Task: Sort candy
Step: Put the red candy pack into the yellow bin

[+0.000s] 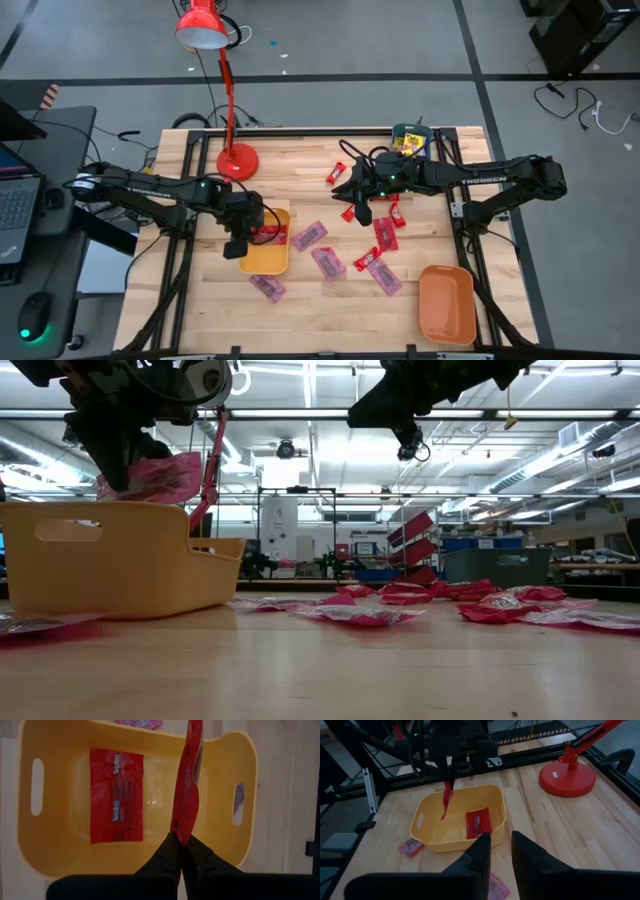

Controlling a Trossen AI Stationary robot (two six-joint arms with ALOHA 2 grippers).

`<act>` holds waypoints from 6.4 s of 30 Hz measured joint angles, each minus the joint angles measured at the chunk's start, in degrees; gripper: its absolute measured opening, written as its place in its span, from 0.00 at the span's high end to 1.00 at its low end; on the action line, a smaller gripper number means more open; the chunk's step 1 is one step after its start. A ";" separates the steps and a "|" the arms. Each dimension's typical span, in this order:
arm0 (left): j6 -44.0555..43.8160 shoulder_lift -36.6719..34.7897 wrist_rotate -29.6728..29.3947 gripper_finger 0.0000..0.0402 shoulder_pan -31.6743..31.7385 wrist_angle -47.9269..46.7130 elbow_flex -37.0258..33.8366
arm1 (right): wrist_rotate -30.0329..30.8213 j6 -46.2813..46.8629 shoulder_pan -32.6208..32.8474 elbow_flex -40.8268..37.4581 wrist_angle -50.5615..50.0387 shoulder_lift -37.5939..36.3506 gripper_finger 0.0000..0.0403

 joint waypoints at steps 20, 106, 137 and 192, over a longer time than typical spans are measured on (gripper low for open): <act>-0.17 -0.02 -3.46 0.73 0.00 0.04 0.00 | 0.00 0.00 0.01 -0.01 0.02 0.00 0.84; 30.18 -19.85 -20.90 0.72 2.32 62.70 -26.51 | 17.59 9.48 19.02 0.03 2.70 26.50 0.68; 22.09 -19.82 -17.82 0.72 2.27 59.87 -26.75 | 19.47 8.85 20.60 0.01 4.77 29.00 0.65; 21.62 -19.67 -14.45 0.72 2.27 59.21 -26.73 | 18.97 9.44 20.67 -0.09 10.00 33.51 1.00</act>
